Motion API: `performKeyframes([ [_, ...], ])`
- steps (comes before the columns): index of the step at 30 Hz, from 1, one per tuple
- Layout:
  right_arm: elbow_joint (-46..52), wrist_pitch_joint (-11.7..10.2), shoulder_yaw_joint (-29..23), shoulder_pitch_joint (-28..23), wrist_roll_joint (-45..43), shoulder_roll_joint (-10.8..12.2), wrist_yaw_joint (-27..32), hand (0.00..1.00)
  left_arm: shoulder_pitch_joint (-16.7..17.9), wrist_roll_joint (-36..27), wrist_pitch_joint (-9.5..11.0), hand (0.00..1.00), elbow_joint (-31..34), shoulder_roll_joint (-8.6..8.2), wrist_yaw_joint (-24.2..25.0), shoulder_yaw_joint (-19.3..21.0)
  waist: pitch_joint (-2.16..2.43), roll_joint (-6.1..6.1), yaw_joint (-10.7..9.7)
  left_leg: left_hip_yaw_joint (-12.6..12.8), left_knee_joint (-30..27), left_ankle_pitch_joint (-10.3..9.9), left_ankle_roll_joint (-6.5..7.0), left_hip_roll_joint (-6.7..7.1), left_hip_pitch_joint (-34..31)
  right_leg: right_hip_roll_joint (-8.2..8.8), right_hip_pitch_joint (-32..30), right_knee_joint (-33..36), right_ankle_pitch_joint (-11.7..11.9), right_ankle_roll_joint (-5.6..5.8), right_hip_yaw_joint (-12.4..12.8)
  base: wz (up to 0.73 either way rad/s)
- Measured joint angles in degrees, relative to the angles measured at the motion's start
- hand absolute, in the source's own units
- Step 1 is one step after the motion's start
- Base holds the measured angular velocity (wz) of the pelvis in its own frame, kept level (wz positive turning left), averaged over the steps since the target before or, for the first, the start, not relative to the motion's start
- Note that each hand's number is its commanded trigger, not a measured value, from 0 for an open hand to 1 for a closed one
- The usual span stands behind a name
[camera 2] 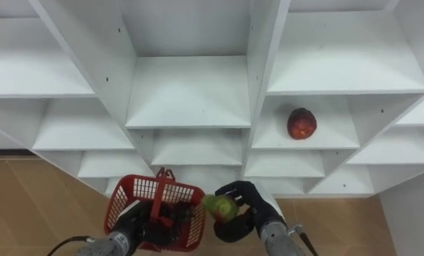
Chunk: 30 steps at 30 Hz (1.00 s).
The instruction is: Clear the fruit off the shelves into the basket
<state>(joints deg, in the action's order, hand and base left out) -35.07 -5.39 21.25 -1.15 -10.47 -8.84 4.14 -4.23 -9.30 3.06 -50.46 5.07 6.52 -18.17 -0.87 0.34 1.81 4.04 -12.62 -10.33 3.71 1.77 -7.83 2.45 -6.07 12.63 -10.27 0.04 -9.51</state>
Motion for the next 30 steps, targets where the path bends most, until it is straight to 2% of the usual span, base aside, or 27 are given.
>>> performKeyframes([
  [9, 0.0, 0.0, 0.0, 0.1, -1.3, -0.4, -0.4, 1.0, 0.1, 0.0, 0.0, 1.0, 3.1, 0.09, 1.1, -0.3, 0.09, 0.15, 0.0, -0.5, -0.3, 0.0, 0.0, 0.02, -0.5, 0.04, -0.1, 0.0, 0.0, -0.04, -0.8, 0.02],
  [14, -0.1, 0.0, 0.1, 1.8, -1.3, -0.4, -1.2, 1.0, 0.1, 0.1, 0.0, 1.0, 3.1, 0.73, 2.3, -2.4, 0.09, 0.15, -0.1, -0.5, -0.5, 0.0, 0.0, 0.04, -0.6, 0.22, 0.0, 0.0, 0.0, -0.04, -1.6, 0.0],
  [30, -2.1, 0.0, 0.2, 4.4, -3.6, 0.0, -1.2, 1.0, 0.2, 0.2, 0.0, 1.0, 3.2, 1.37, 4.3, -4.0, -0.1, -0.13, -0.1, -0.8, -0.6, 0.0, 0.0, 0.08, -0.6, 0.25, 0.1, 0.1, 0.0, -0.04, -1.7, 0.0],
])
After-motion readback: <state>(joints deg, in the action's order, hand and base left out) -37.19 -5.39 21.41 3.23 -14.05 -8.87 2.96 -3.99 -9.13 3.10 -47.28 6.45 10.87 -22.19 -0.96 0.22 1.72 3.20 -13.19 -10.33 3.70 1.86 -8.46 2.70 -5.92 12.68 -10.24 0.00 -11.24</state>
